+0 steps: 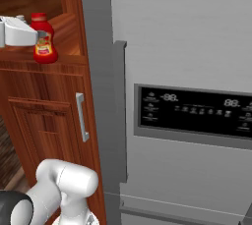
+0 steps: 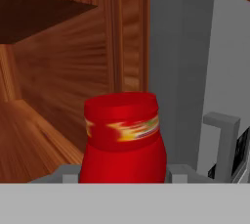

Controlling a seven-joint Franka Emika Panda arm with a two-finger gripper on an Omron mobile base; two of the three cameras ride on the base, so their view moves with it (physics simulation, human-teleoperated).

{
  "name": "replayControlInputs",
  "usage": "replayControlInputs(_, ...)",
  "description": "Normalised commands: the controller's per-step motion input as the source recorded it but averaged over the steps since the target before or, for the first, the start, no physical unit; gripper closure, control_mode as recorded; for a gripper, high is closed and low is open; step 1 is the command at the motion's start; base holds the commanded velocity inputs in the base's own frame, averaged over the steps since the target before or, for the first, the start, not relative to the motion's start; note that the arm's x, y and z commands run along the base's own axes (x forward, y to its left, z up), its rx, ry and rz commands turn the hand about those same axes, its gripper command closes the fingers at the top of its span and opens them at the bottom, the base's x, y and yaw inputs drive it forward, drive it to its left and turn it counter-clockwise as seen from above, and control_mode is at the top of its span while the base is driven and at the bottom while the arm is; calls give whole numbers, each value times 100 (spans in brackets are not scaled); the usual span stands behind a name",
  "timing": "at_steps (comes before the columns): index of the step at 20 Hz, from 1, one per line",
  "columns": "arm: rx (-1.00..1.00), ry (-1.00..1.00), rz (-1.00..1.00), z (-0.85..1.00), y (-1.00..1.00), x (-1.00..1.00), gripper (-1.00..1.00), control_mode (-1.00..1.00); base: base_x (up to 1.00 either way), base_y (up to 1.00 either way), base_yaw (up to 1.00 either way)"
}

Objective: Collect the turmeric, ketchup, and shaker from the cabinet and place them next to the stove.

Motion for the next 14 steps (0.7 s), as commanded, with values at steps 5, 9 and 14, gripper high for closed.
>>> replayControlInputs(5,-3,2,14,-18,-64,-99,100,-100,0,0,0)
replayControlInputs(9,-2,0,13,-25,-71,-88,100,-100,0,0,0)
replayControlInputs(14,-2,2,4,-30,-29,-50,100,-100,0,0,0)
